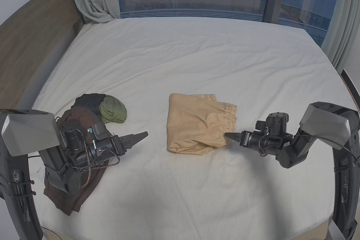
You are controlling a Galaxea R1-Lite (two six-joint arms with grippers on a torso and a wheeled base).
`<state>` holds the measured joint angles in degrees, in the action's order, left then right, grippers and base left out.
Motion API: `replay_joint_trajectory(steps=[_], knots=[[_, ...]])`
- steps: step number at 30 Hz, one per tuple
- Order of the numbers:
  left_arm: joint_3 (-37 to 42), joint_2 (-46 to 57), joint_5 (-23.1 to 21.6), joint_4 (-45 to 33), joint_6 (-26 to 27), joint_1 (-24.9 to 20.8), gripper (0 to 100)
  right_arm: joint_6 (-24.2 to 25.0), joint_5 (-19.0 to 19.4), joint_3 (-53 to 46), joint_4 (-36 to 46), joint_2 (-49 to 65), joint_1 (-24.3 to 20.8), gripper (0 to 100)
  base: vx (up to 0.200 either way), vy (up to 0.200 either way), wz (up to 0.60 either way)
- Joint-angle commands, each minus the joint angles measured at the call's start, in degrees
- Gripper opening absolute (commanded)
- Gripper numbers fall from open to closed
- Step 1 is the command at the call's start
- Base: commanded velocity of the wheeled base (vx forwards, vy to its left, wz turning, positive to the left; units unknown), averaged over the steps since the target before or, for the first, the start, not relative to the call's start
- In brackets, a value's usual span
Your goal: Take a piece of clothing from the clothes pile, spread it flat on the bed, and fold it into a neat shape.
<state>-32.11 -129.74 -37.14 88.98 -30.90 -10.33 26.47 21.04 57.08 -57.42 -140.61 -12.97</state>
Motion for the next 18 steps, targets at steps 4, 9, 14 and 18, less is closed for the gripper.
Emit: replay_joint_trajectory(steps=[4, 9, 14, 18], knots=[[-0.4, 0.3, 0.1, 0.1, -0.1, 0.0, 100, -0.8, -0.2, -4.4, 0.6, 15.1, 1.3, 100, 0.000, 0.000, 0.00], [-0.5, 0.3, 0.1, 0.1, -0.1, 0.0, 100, 0.3, -0.6, -1.5, 2.3, 14.6, -2.7, 100, 0.000, 0.000, 0.00], [-0.5, 0.3, 0.1, 0.1, -0.1, 0.0, 100, 1.5, -1.3, 3.6, 2.1, 6.9, -5.7, 100, 0.000, 0.000, 0.00], [-0.8, 0.3, 0.1, 0.1, -0.1, 0.1, 100, 1.9, -3.2, 9.0, 2.4, -0.8, -7.6, 100, 0.000, 0.000, 0.00]])
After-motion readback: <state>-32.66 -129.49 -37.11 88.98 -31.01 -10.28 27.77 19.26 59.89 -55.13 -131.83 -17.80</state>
